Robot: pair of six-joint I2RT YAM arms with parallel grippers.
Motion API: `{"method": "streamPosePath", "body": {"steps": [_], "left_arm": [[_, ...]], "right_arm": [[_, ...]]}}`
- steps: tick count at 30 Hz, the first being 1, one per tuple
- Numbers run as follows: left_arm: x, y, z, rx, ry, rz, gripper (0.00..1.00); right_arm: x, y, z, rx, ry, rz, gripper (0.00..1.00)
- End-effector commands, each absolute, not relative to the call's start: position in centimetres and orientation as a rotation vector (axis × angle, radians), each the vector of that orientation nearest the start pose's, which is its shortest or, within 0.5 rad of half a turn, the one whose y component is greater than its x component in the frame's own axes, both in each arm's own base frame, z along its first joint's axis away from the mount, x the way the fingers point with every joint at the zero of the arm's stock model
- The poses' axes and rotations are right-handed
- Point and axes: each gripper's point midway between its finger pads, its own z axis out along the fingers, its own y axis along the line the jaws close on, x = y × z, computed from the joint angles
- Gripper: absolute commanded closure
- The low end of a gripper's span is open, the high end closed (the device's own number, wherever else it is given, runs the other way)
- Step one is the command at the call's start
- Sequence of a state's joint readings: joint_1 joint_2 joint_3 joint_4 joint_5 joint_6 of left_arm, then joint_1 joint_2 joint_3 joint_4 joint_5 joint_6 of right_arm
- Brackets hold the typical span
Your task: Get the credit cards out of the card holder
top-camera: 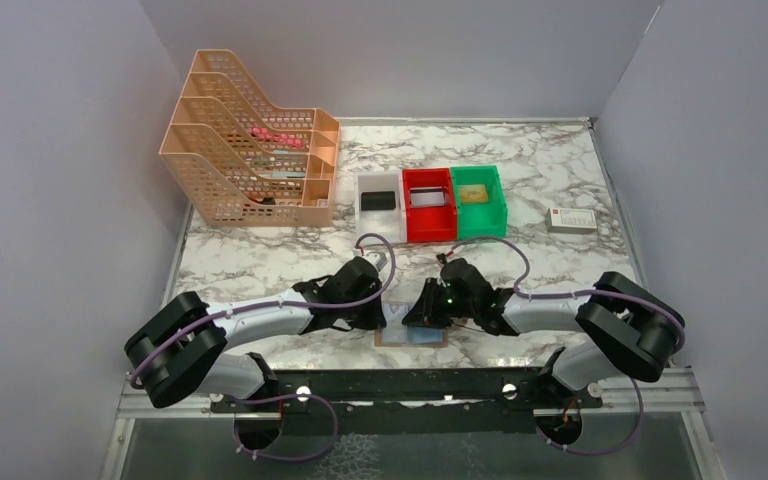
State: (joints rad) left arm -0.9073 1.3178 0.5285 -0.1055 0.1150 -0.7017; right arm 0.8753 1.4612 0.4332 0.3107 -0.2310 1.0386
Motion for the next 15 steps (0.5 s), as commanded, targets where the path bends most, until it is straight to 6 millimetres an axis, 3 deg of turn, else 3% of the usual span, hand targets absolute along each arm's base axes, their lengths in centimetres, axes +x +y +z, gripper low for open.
{"method": "streamPosePath", "body": {"steps": [1, 7, 15], "left_arm": [[13.5, -26.2, 1.2, 0.314, 2.667, -0.781, 1.00], [13.3, -26.2, 1.0, 0.276, 2.662, -0.809, 1.00], [14.3, -24.8, 1.1, 0.232, 2.654, -0.678, 1.00]], "right_arm": [[15.4, 32.5, 5.6, 0.013, 2.498, 1.332, 0.83], [15.4, 32.6, 6.6, 0.008, 2.452, 1.370, 0.99], [15.7, 30.8, 6.2, 0.062, 2.462, 1.266, 0.99]]}}
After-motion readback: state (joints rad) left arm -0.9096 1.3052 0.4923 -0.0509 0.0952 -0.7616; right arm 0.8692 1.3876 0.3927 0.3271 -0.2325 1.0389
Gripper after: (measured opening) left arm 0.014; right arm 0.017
